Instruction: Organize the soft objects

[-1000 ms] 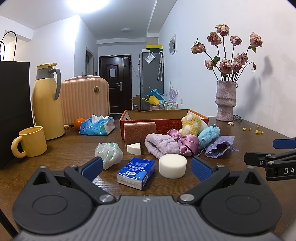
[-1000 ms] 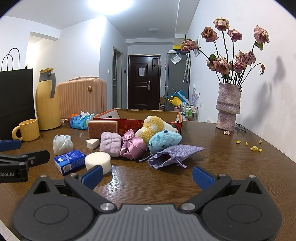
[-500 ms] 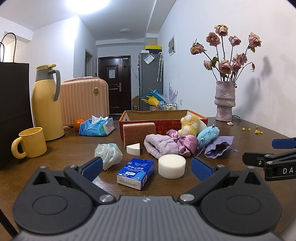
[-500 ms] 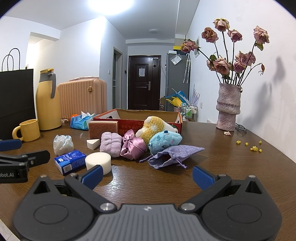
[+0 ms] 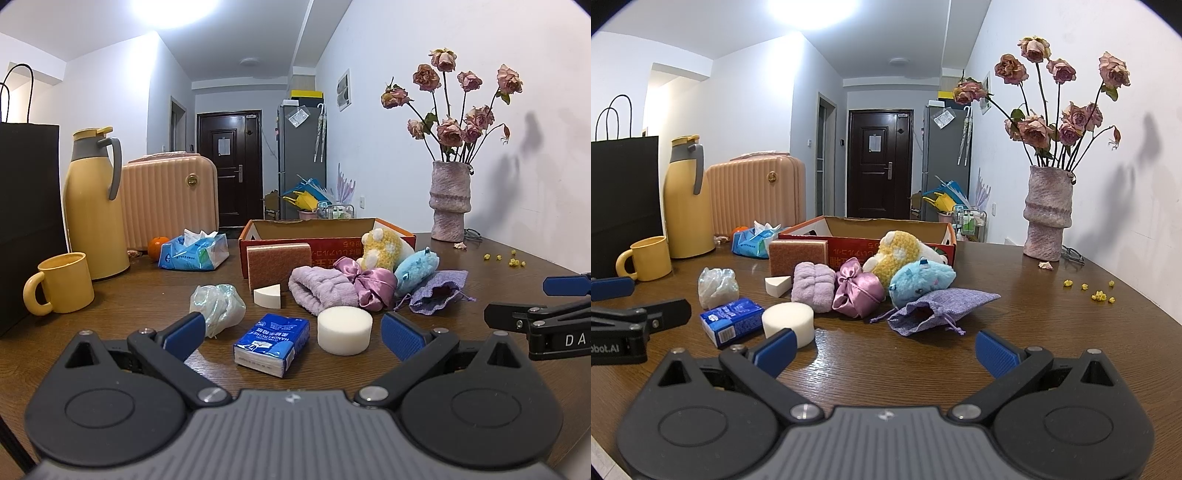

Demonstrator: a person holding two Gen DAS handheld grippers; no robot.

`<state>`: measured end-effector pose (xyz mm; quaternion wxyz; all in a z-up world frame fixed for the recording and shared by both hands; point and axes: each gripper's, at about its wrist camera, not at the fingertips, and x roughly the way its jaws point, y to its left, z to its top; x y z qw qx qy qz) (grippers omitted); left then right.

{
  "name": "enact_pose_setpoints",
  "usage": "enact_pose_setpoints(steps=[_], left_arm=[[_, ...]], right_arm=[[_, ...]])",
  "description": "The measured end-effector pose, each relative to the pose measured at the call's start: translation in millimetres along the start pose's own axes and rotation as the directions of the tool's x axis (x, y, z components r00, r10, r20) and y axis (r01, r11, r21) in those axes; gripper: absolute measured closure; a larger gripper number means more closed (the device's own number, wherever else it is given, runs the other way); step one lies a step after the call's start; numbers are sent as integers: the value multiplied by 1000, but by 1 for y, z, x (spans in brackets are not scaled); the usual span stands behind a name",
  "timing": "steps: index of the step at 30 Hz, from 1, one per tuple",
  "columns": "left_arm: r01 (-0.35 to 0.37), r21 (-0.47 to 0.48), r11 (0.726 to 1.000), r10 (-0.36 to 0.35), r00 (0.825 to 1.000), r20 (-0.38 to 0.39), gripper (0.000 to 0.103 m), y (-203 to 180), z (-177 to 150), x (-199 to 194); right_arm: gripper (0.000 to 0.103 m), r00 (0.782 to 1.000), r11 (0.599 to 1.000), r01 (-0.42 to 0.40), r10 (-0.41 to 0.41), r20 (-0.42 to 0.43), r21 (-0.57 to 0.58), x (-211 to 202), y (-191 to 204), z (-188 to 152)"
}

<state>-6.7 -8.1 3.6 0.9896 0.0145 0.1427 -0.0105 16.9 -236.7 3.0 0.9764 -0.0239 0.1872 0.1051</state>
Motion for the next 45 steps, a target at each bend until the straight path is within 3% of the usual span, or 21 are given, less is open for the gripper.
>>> enact_pose_setpoints(steps=[25,45], left_arm=[[-27,-21,999,27,1000,-8,0,19,-1,8],[-128,-45,991,126,991,-51,0,59,-4,28]], right_arm=[[0,1000,999,-20,19,-23,-48,12,14,6],[0,986,977,-144,128,-105,-158,74,58,24]])
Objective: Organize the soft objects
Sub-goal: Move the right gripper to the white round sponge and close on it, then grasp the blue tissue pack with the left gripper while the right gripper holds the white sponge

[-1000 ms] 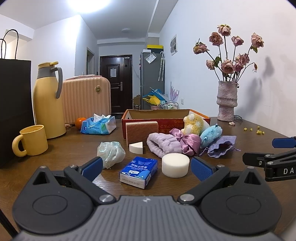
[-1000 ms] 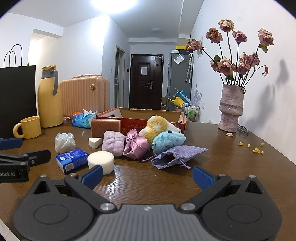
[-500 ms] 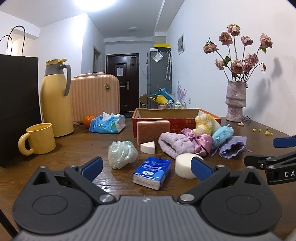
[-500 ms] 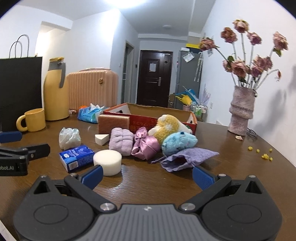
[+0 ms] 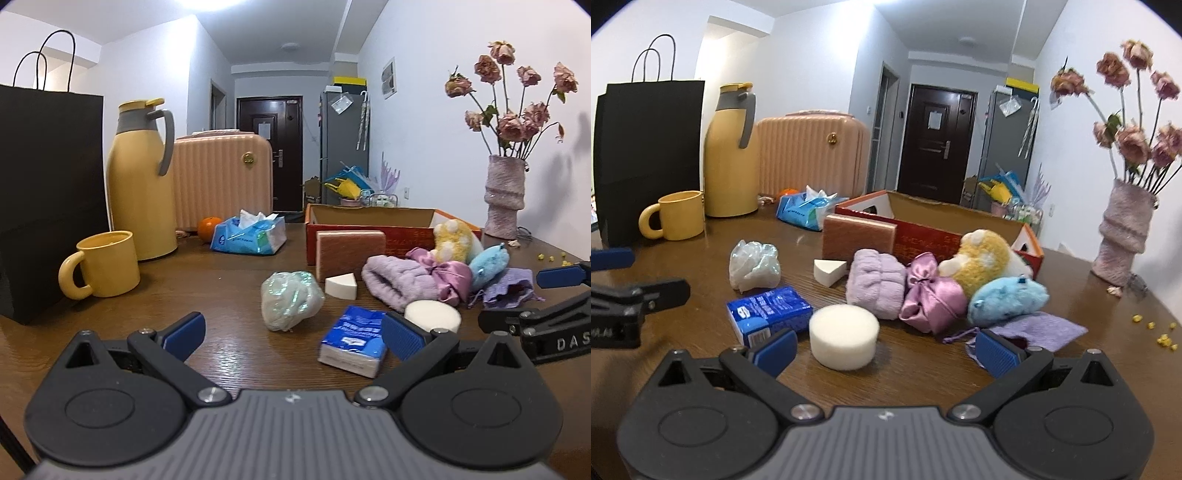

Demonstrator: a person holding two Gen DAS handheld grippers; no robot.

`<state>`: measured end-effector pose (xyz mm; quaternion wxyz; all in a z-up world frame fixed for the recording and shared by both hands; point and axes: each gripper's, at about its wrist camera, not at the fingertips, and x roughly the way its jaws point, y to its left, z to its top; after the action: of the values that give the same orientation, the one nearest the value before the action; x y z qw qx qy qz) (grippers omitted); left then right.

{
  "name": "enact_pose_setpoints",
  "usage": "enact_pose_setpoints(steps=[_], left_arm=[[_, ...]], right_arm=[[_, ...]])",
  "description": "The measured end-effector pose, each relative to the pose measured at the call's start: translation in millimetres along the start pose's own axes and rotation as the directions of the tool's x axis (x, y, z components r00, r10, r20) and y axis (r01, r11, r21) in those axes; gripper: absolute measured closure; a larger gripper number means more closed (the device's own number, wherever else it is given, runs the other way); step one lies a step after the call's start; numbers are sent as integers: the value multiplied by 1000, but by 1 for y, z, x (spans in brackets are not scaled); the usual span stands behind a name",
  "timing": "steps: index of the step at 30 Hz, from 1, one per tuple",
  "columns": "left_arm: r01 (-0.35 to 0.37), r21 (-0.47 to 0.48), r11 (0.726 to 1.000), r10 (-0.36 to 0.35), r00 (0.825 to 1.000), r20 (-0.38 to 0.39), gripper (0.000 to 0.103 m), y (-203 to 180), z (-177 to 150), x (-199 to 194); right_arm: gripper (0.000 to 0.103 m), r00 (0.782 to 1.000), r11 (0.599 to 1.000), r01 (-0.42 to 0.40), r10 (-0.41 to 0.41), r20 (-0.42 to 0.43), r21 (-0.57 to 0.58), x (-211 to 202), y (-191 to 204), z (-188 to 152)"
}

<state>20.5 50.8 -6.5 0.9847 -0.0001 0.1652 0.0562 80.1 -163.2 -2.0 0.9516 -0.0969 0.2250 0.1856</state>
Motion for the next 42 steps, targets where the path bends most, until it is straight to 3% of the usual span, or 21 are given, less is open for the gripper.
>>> enact_pose_setpoints(steps=[7,17,23,30,42], left_arm=[[-26,-14,1000,26,999,-31,0,11,-2,13],[-44,-32,999,42,997,-70,0,19,-2,27],[-54,-37,998,51,995,-89,0,20,1,33],[-55,-38,998,51,993,-107,0,16,4,39],[-31,-21,999,28,989,-143,0,4,11,50]], right_arm=[[0,996,996,-63,67,-63,57,34,-1,7],[3,989,997,-65,69,-132,29,79,11,14],[16,983,997,-80,79,-168,0,97,18,12],[46,974,993,-115,118,-193,28,108,15,11],[47,983,991,-115,123,-139,68,100,3,13]])
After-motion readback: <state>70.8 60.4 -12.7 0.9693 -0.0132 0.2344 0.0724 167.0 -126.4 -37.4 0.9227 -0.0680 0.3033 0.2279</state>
